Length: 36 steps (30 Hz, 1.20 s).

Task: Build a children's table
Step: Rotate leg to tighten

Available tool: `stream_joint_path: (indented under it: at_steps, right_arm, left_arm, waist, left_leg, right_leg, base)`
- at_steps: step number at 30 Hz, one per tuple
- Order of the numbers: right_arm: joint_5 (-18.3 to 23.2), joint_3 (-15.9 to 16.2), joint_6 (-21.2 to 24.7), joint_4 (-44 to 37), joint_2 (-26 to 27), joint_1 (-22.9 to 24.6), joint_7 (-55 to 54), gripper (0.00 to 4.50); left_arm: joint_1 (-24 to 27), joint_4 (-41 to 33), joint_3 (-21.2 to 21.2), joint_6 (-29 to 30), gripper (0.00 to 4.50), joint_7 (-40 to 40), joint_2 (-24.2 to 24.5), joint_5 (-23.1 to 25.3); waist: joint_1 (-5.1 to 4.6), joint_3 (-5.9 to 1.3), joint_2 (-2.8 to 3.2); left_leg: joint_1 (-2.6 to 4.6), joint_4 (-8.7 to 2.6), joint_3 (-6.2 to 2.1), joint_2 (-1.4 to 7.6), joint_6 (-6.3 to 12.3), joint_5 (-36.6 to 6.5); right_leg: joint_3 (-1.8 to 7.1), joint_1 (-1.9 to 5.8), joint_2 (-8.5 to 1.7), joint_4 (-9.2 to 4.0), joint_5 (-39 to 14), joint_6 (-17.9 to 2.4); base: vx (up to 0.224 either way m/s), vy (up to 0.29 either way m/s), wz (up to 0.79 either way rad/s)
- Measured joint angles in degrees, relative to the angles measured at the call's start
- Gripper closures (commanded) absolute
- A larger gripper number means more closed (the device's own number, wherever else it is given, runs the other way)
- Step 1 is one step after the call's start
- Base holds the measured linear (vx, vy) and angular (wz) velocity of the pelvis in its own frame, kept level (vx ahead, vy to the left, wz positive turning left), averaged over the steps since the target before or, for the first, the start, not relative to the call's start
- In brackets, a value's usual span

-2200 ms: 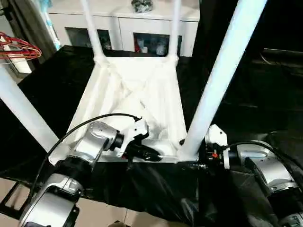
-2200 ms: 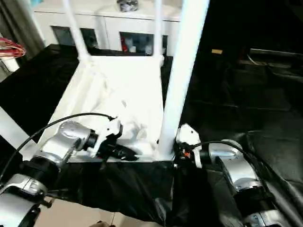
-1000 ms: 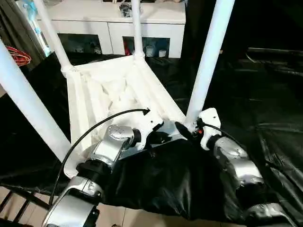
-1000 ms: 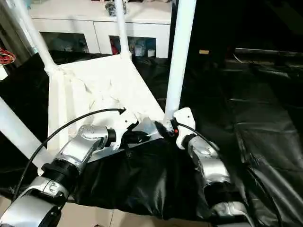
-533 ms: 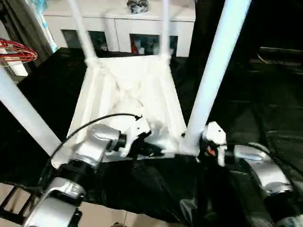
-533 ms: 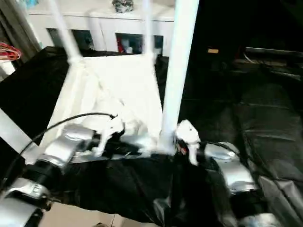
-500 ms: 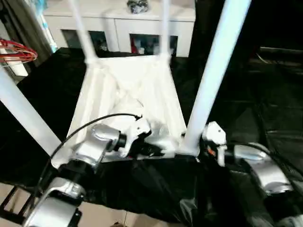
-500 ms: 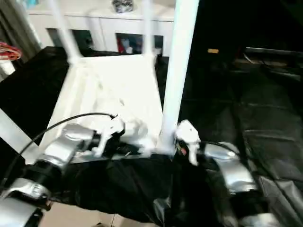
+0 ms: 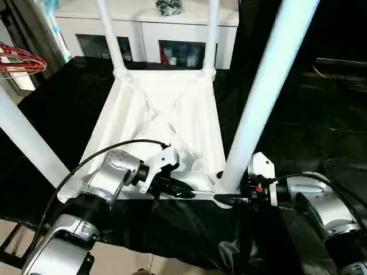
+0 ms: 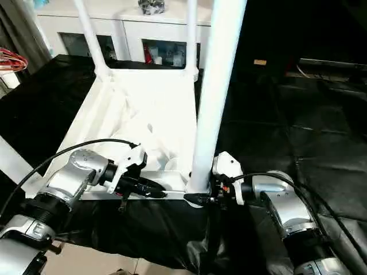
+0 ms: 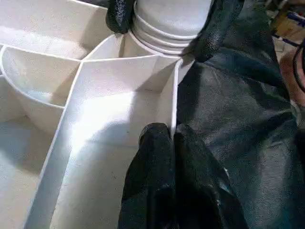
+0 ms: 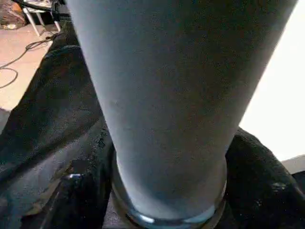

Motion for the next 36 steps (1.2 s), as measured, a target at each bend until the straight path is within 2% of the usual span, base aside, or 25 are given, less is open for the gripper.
stream_joint_path:
  at_steps: [2, 4, 6, 9, 12, 13, 15, 16, 19, 22, 26, 36]
  right_arm:
    - [-0.1, -1.2, -0.1, 0.7, 0.7, 0.2, -2.1, 1.75]
    - [-1.0, -3.1, -0.5, 3.3, 3.2, -0.5, -8.5, 1.76]
    - [-2.1, -4.9, -0.8, 6.4, 6.2, -2.0, -16.4, 1.78]
    - [-3.2, -6.4, -0.1, 8.7, 9.3, -3.5, -24.4, 1.78]
    - [-4.8, -7.6, 0.5, 10.8, 12.2, -5.2, -32.3, 1.78]
    - [-5.1, -7.9, 0.5, 11.5, 12.9, -5.7, -34.0, 1.78]
    - [-5.8, -8.7, 0.4, 12.6, 14.3, -6.4, -36.5, 1.78]
    - [-5.9, -8.8, 0.3, 12.9, 14.4, -6.5, -36.8, 1.22]
    - [-6.0, -8.8, 0.0, 12.8, 14.7, -6.4, -36.8, 1.08]
    - [-6.1, -8.7, 0.0, 11.8, 14.7, -5.9, -36.3, 0.72]
    - [-6.0, -7.4, -0.5, 10.5, 12.4, -5.3, -30.9, 0.67]
    - [-2.7, -3.7, -0.7, 3.7, 4.4, -1.4, -12.2, 0.67]
  left_arm:
    - [0.0, 0.0, 0.3, 0.2, 4.50, 2.5, -1.0, 0.5]
    - [-0.1, 0.2, 1.4, 1.2, 4.50, 7.8, -2.6, 0.9]
    - [-0.4, 0.6, 2.6, 2.6, 4.50, 13.6, -4.8, 1.7]
    - [-0.6, 0.6, 3.5, 4.6, 4.50, 19.8, -7.4, 2.5]
    - [-0.7, 0.5, 4.1, 5.6, 4.50, 25.8, -9.9, 3.5]
    - [-0.7, 0.5, 4.2, 5.7, 4.50, 27.3, -10.6, 3.9]
    - [-0.7, 0.5, 4.2, 5.7, 4.50, 29.5, -11.5, 4.5]
    - [-0.7, 0.5, 4.2, 5.7, 4.50, 29.7, -11.6, 4.6]
    - [-0.4, -0.1, 4.2, 5.7, 4.50, 29.7, -11.6, 4.8]
    - [0.2, -1.4, 4.1, 5.9, 4.50, 29.1, -11.2, 4.9]
    - [0.3, -2.1, 3.8, 5.6, 4.50, 25.5, -9.5, 4.2]
    - [0.9, -3.1, 2.1, 4.4, 4.50, 11.4, -4.0, 1.5]
  waist:
    - [0.06, -0.01, 0.01]
    - [-0.32, -0.01, -0.15]
    - [-1.43, 0.00, -0.21]
    - [-2.06, -0.01, -0.24]
    - [-2.52, -0.02, -0.28]
    - [-2.57, 0.05, -0.49]
    - [-2.56, -0.01, -0.52]
    - [-2.50, -0.07, -0.53]
    - [-2.48, -0.06, -0.82]
    - [-2.49, -0.07, -0.83]
    - [-2.43, -0.08, -0.83]
    - [-0.79, -0.19, -0.67]
  left_leg:
    - [0.10, 0.08, 0.00, 0.00, 0.00, 0.0]
    - [0.17, 0.10, 0.00, 0.00, -0.01, 0.0]
    - [0.20, 0.11, -0.01, -0.06, -0.02, 0.0]
    - [0.28, 0.07, -0.04, -0.09, -0.02, 0.0]
    - [0.29, 0.04, -0.06, -0.10, -0.02, 0.0]
    - [0.28, 0.03, -0.06, -0.10, -0.02, 0.0]
    - [0.27, 0.02, -0.07, -0.10, -0.02, 0.0]
    - [0.26, 0.02, -0.08, -0.10, -0.02, 0.0]
    - [0.20, -0.01, -0.08, -0.10, -0.02, 0.0]
    - [0.17, -0.02, -0.07, -0.10, -0.02, 0.0]
    - [0.13, -0.15, -0.07, -0.09, -0.02, 0.0]
    - [0.06, -0.16, -0.01, -0.05, 0.00, 0.0]
  right_leg:
    - [0.03, 0.10, 0.00, 0.01, 0.0, -0.1]
    - [0.04, 0.16, 0.00, 0.02, 0.1, -0.2]
    - [0.08, 0.13, -0.02, -0.03, 0.1, -0.1]
    - [0.07, 0.16, -0.02, -0.07, 0.0, 0.1]
    - [0.05, 0.15, -0.03, -0.09, 0.0, 0.1]
    - [0.05, 0.15, -0.03, -0.11, 0.0, 0.1]
    - [0.04, 0.13, -0.03, -0.10, 0.0, 0.1]
    - [0.05, 0.13, -0.03, -0.10, 0.0, 0.1]
    - [0.05, 0.10, -0.03, -0.10, 0.0, 0.1]
    - [0.06, 0.06, -0.03, -0.09, 0.0, 0.1]
    - [0.02, -0.04, -0.01, -0.08, 0.0, 0.2]
    - [0.04, -0.05, -0.01, -0.07, 0.0, 0.1]
  base:
    - [0.000, 0.000, 0.00]
    - [0.000, 0.000, 0.00]
    - [0.000, 0.000, 0.00]
    - [0.000, 0.000, 0.00]
    - [0.000, 0.000, 0.00]
    - [0.000, 0.000, 0.00]
    - [0.000, 0.000, 0.00]
    - [0.000, 0.000, 0.00]
    - [0.000, 0.000, 0.00]
    - [0.000, 0.000, 0.00]
    - [0.000, 0.000, 0.00]
    - [0.000, 0.000, 0.00]
